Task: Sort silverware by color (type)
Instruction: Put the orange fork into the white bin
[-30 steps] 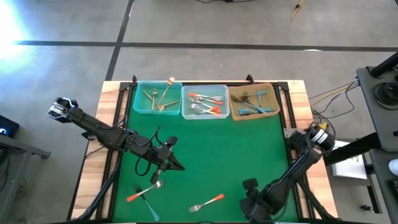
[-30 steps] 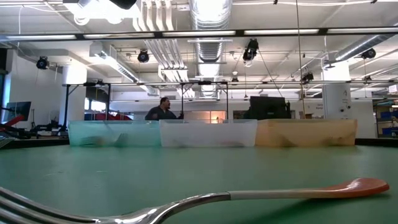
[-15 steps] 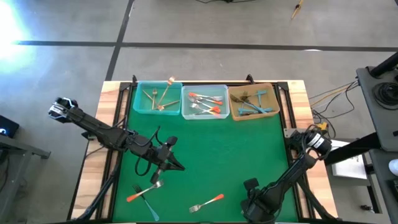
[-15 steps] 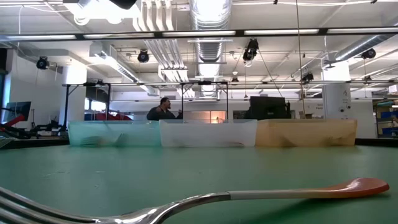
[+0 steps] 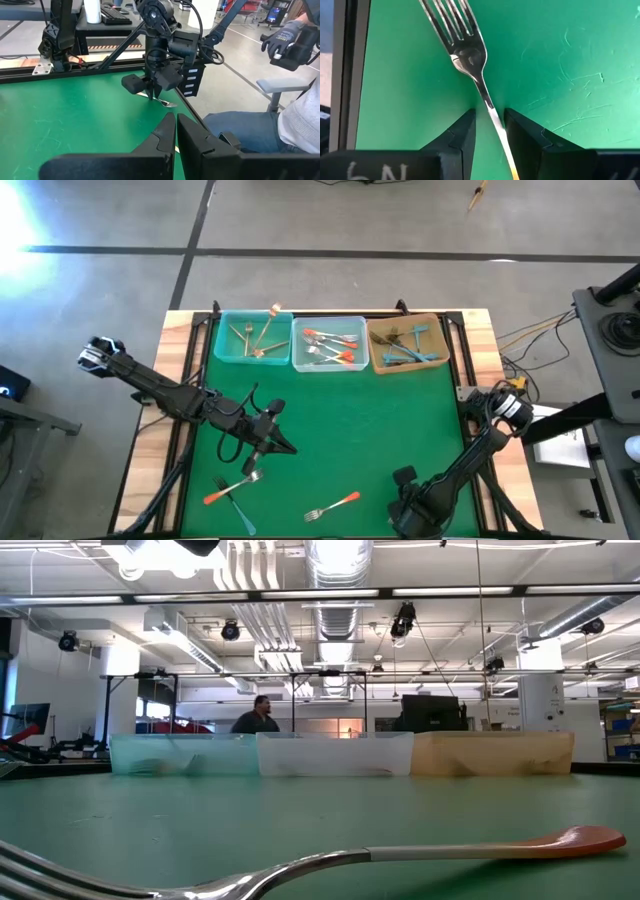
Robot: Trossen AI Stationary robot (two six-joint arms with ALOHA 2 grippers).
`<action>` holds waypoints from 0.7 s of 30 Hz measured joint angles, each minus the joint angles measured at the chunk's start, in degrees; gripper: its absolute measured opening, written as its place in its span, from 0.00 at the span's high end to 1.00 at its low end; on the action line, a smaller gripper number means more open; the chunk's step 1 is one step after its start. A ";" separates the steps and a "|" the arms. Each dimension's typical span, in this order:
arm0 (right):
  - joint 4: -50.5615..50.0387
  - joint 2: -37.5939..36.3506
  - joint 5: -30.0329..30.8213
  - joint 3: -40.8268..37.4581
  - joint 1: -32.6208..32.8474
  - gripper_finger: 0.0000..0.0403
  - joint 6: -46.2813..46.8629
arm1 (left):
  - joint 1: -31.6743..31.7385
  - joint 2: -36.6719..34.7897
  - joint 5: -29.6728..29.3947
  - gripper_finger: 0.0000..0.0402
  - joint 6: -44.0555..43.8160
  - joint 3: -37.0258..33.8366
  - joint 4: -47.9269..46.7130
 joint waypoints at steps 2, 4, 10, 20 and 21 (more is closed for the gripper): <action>-0.07 0.01 0.16 0.36 0.00 0.76 1.70 | -0.02 0.00 0.00 1.00 0.00 0.00 0.02; -0.40 0.07 0.37 0.82 0.00 0.76 4.09 | -0.01 0.00 0.00 1.00 0.00 0.00 0.02; -0.88 0.38 0.56 2.98 -0.39 0.87 6.51 | 0.00 0.00 -0.02 1.00 0.00 0.00 0.02; -1.37 0.32 -1.35 4.36 -4.85 0.97 6.32 | -0.01 0.00 -0.02 1.00 -0.02 0.00 0.10; -2.55 0.10 -1.33 4.84 -5.48 0.97 5.79 | 0.00 0.00 -0.02 1.00 -0.02 0.00 0.09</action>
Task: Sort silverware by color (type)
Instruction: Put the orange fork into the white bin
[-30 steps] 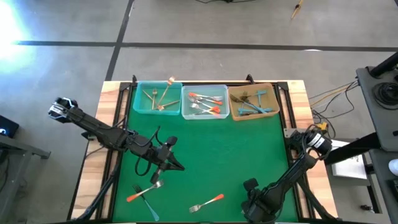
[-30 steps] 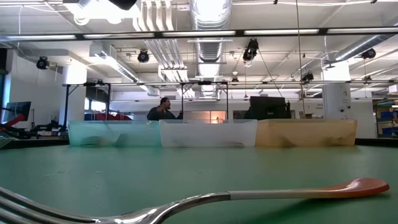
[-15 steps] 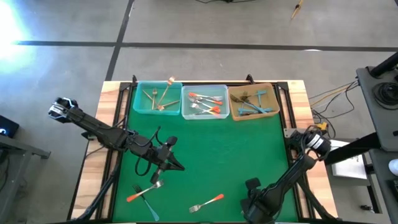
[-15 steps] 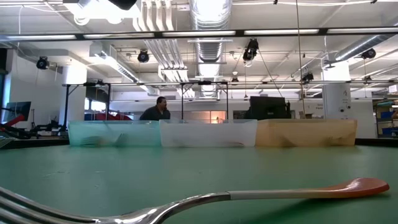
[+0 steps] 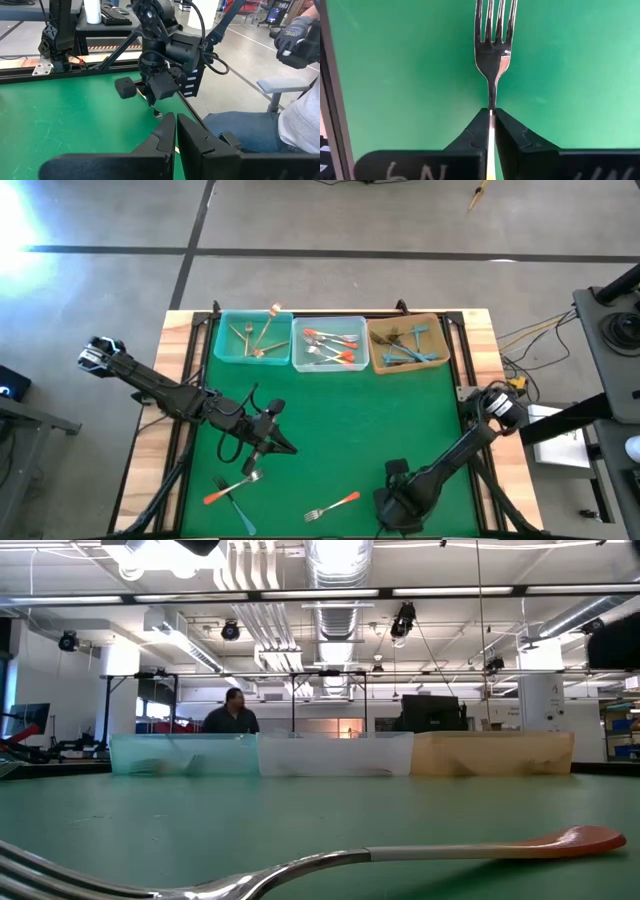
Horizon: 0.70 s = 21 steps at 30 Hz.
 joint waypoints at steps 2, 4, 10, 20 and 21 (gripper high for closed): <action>-3.18 -0.82 0.07 1.52 -1.39 0.97 -1.37 | -0.02 0.00 0.02 1.00 0.00 0.00 0.02; -6.57 -2.09 2.43 3.19 -2.78 0.98 -3.20 | 0.00 0.00 0.02 1.00 -0.29 0.00 -0.02; -10.07 -7.82 16.51 4.69 -9.69 0.98 -13.57 | 0.00 -0.50 0.04 1.00 -0.82 0.00 -0.11; 6.52 -11.69 22.93 4.56 -32.67 0.98 -39.75 | -0.01 -0.90 0.09 1.00 -0.19 0.00 -1.08; 8.82 -11.69 22.92 4.56 -35.20 0.98 -42.81 | -0.01 -1.06 0.09 1.00 -0.14 0.00 -1.25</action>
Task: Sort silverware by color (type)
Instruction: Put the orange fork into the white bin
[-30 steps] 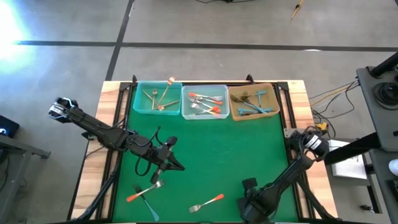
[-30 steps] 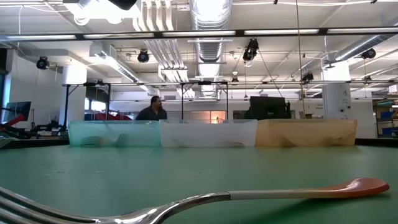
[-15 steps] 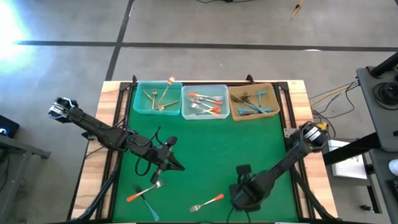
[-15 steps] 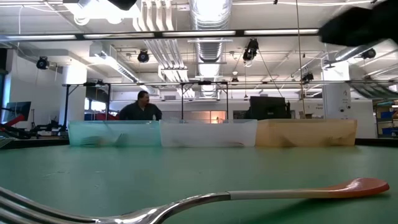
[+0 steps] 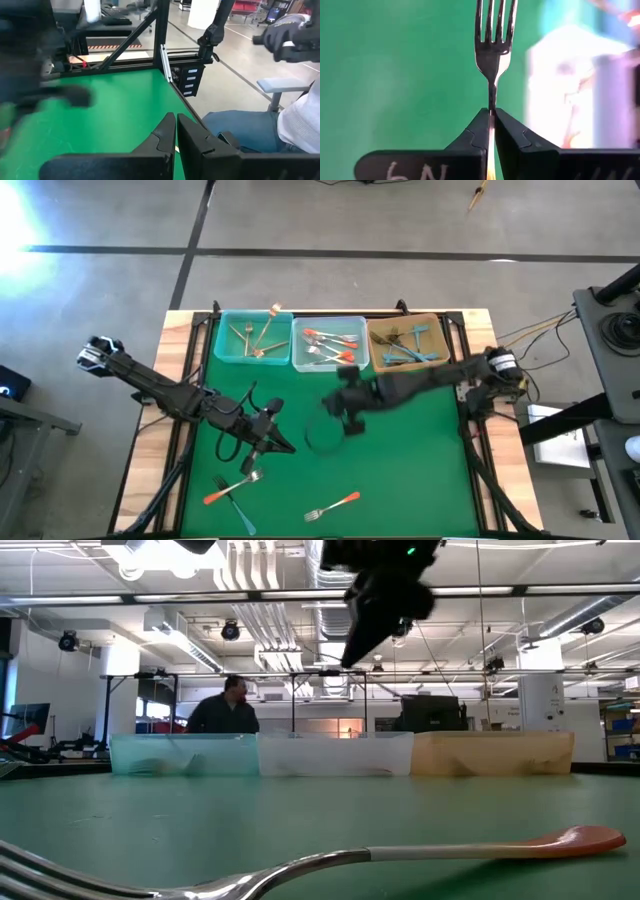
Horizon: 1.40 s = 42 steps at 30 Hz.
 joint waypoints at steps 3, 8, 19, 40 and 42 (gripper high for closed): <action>6.16 0.00 -0.01 0.00 -7.13 0.98 -6.27 | 0.01 -0.83 0.01 1.00 0.23 0.00 -0.83; 15.06 -0.09 -1.16 -0.02 -17.29 0.98 -8.21 | 0.01 -1.38 0.02 1.00 1.16 0.00 -1.06; 17.92 1.48 -4.45 -0.04 -26.27 0.92 0.37 | 0.01 -1.33 0.02 1.00 1.82 0.00 -2.07; -2.45 0.49 -40.03 -0.14 -6.90 0.73 23.90 | 0.01 -1.30 0.00 1.00 1.66 0.00 -3.29; -1.62 1.38 -38.93 -0.18 -2.09 0.73 23.43 | 0.00 -1.30 -0.02 1.00 1.63 0.00 -3.29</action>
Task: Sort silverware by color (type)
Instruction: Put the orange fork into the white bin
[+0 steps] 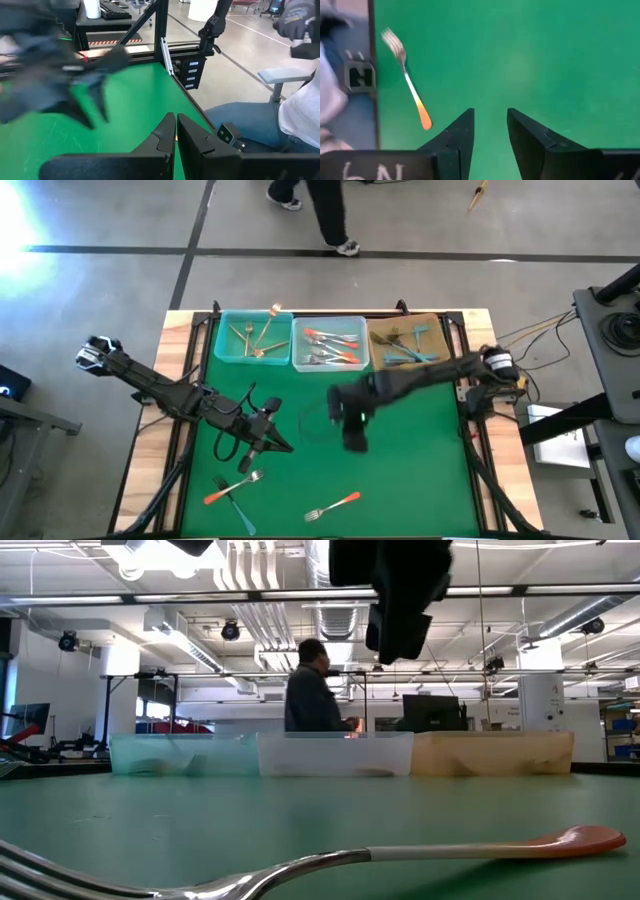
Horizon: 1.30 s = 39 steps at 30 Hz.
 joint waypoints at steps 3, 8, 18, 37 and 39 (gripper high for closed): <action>0.46 0.95 7.92 -0.06 6.50 0.73 -1.86 | 0.00 0.00 0.00 1.00 -0.20 0.00 0.16; 2.56 3.26 20.75 -0.08 15.23 0.73 -5.67 | -0.58 0.52 -0.07 1.00 -4.11 -0.21 0.45; 17.75 12.05 20.98 0.76 21.95 0.72 -3.81 | -5.66 3.50 -7.58 1.00 -10.33 -0.40 1.31; 27.18 21.41 16.44 2.32 25.15 0.80 2.92 | -9.66 3.39 -9.53 1.00 -8.87 0.00 5.40; 27.20 21.46 16.86 2.30 25.05 0.80 2.90 | -9.67 3.39 -9.53 1.00 -8.87 0.00 5.38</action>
